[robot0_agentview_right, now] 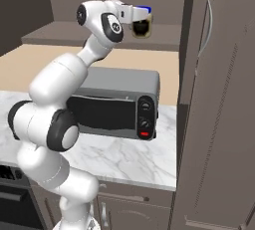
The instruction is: The dining table condiment station is running low on mayonnaise. Refill the condiment station by opening the cabinet and taking the mayonnaise from the cabinet and placing it on the dining table.
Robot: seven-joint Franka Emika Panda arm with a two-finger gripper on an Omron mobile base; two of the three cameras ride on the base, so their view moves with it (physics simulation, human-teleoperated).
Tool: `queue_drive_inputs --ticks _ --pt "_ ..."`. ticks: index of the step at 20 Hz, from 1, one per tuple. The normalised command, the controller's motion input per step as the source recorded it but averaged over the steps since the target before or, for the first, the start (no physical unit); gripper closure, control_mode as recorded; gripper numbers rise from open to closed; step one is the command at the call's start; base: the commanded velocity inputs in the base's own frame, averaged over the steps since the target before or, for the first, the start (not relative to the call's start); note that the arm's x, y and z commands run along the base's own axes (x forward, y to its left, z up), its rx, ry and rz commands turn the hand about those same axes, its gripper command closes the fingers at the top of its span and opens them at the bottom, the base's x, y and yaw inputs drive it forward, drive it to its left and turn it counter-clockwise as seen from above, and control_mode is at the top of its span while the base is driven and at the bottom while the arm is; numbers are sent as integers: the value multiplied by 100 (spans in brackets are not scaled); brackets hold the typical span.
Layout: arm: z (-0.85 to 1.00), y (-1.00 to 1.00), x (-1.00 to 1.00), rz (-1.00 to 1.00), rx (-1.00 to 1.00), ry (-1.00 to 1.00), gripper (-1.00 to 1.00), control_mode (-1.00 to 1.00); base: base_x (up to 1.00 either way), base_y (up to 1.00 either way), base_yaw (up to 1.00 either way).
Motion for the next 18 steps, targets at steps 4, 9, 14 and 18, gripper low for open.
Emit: queue_drive_inputs --ticks 4,9,14,18 --pt "0 -15 16 0 0 0 -100 -100 0 0 0" --pt "-1 -32 4 0 0 0 -100 -100 0 0 0" --pt "-12 -29 1 0 0 0 100 -100 0 0 0" --pt "-9 -23 5 0 0 0 100 -100 0 0 0"
